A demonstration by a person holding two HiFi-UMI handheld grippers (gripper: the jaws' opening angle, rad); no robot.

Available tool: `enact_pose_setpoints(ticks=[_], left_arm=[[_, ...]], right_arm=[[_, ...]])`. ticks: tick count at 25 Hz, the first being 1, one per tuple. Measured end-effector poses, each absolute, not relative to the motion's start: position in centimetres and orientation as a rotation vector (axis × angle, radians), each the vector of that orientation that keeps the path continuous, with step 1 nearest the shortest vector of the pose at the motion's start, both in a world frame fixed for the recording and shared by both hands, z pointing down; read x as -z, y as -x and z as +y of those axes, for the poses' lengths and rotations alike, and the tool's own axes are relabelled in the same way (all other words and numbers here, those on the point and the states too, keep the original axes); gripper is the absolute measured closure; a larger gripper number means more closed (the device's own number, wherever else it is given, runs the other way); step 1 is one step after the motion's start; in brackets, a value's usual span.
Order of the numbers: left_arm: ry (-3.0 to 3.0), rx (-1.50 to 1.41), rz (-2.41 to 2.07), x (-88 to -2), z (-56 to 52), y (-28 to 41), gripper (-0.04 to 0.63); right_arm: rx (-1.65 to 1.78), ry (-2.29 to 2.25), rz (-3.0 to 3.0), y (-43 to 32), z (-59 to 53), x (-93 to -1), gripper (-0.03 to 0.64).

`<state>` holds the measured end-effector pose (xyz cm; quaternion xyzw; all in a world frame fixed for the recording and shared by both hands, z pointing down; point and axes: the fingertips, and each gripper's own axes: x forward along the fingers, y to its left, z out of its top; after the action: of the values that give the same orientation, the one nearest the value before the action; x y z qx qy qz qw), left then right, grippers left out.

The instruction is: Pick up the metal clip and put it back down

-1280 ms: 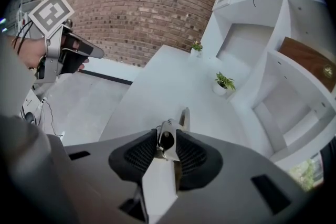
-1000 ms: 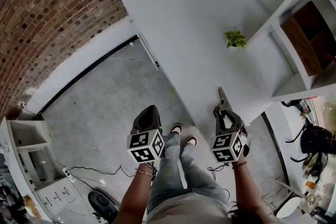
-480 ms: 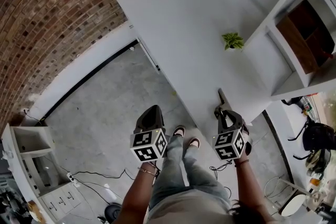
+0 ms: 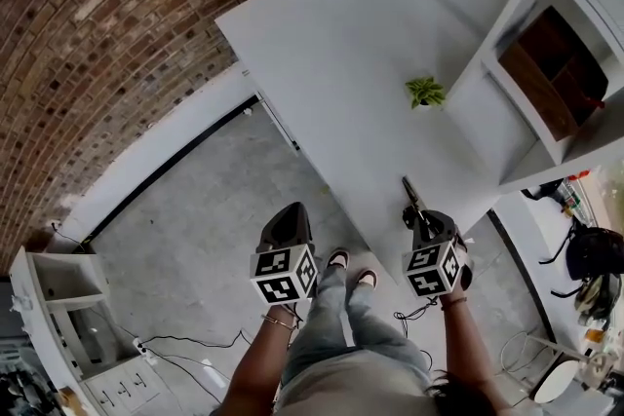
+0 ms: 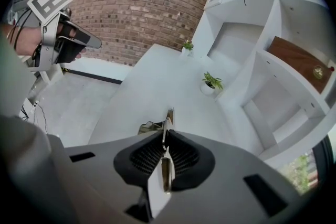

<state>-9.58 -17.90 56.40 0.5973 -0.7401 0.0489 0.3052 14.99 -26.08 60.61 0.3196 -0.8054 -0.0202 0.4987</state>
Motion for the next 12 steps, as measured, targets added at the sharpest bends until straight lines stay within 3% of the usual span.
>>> enact_pose_setpoints(ticks=[12], left_arm=[[-1.669,-0.153,-1.938,-54.1,-20.5,9.2,0.589]], right_arm=[[0.007,-0.834,-1.956,-15.6,-28.2,-59.6,0.606]])
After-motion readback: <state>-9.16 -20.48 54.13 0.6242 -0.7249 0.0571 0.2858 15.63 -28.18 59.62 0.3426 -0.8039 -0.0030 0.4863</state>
